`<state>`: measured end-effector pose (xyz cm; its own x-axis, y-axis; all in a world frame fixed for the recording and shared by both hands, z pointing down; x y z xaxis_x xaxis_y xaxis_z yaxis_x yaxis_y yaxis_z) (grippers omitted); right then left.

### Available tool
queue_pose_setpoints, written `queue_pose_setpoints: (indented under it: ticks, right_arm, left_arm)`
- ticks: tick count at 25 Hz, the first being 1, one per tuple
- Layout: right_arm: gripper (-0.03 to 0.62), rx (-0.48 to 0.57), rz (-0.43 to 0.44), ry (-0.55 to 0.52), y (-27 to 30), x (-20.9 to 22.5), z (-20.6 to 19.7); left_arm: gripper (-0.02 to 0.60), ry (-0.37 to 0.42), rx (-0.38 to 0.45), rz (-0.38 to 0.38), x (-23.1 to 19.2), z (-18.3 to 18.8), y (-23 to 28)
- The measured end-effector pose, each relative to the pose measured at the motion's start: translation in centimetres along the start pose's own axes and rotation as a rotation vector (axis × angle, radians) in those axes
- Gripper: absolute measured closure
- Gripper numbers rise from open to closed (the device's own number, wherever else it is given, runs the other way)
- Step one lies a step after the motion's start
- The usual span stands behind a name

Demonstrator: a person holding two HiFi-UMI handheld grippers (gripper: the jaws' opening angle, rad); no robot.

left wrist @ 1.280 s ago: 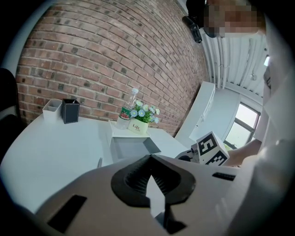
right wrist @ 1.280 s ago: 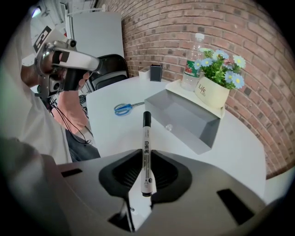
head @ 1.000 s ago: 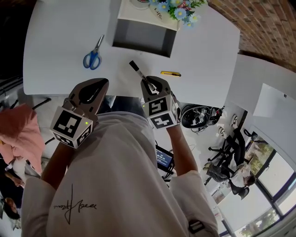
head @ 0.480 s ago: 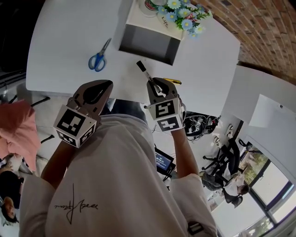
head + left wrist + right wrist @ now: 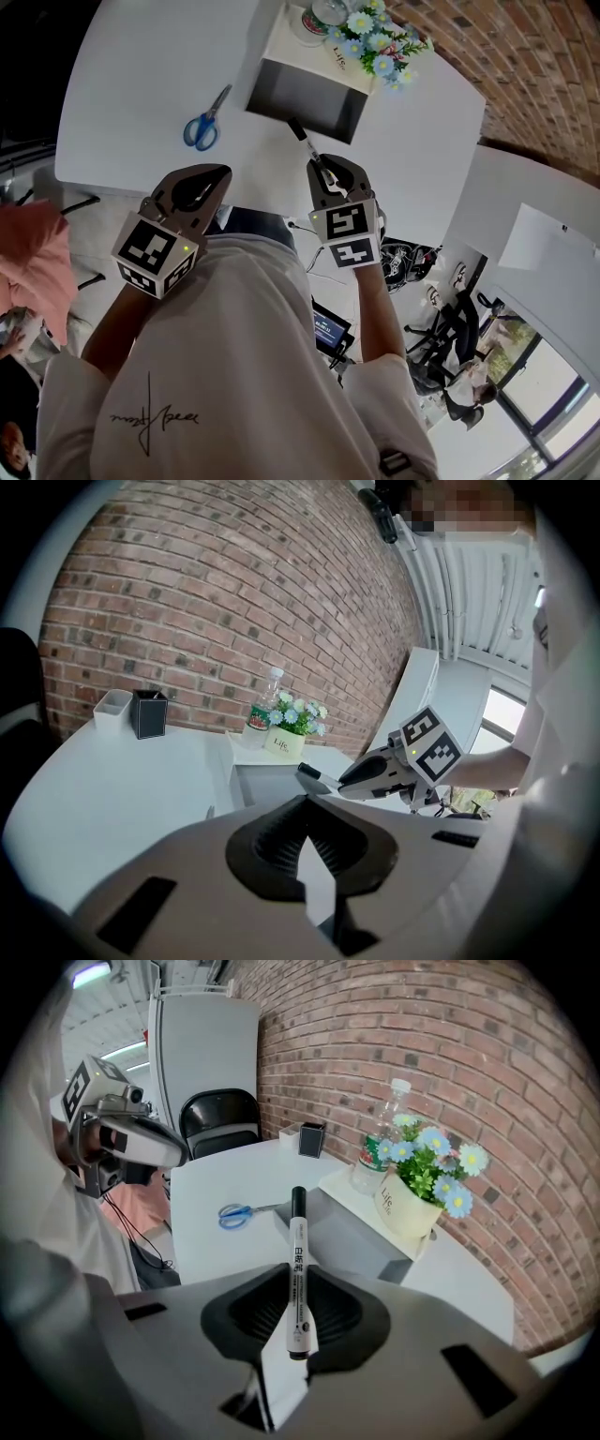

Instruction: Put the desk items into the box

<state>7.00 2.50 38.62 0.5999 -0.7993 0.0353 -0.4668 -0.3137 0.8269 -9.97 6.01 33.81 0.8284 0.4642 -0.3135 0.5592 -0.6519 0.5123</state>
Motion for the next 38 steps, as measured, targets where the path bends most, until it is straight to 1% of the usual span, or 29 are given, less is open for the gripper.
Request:
queue_pose_setpoints:
  ticks: [9, 21, 30, 38]
  right_arm:
    - [0.514, 0.003, -0.009, -0.030, 0.0, 2.1, 1.2]
    - [0.514, -0.005, 0.013, -0.039, 1.8, 4.9, 1.9]
    - [0.514, -0.031, 0.042, -0.046, 4.5, 6.8, 1.8]
    - [0.516, -0.056, 0.078, -0.056, 7.2, 7.7, 1.5]
  left_arm:
    - [0.577, -0.010, 0.005, 0.021, -0.3, 0.2, 0.2]
    - [0.577, -0.031, 0.004, 0.061, -0.7, 0.7, 1.1]
    - [0.577, -0.057, -0.006, 0.108, -1.3, 0.5, 1.5]
    - [0.577, -0.082, -0.012, 0.149, -1.8, 0.3, 1.5]
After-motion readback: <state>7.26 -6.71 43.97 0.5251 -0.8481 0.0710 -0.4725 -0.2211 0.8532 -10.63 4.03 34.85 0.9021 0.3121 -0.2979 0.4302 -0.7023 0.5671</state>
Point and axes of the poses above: the fingertips, and each gripper's own axes: y forward along the fingers, x to its right, z out of its top, the point moved 3 cm from there along -y, backward along the fingers, and after that the axes turned 9 degrees about z, right-handed, at the moved point
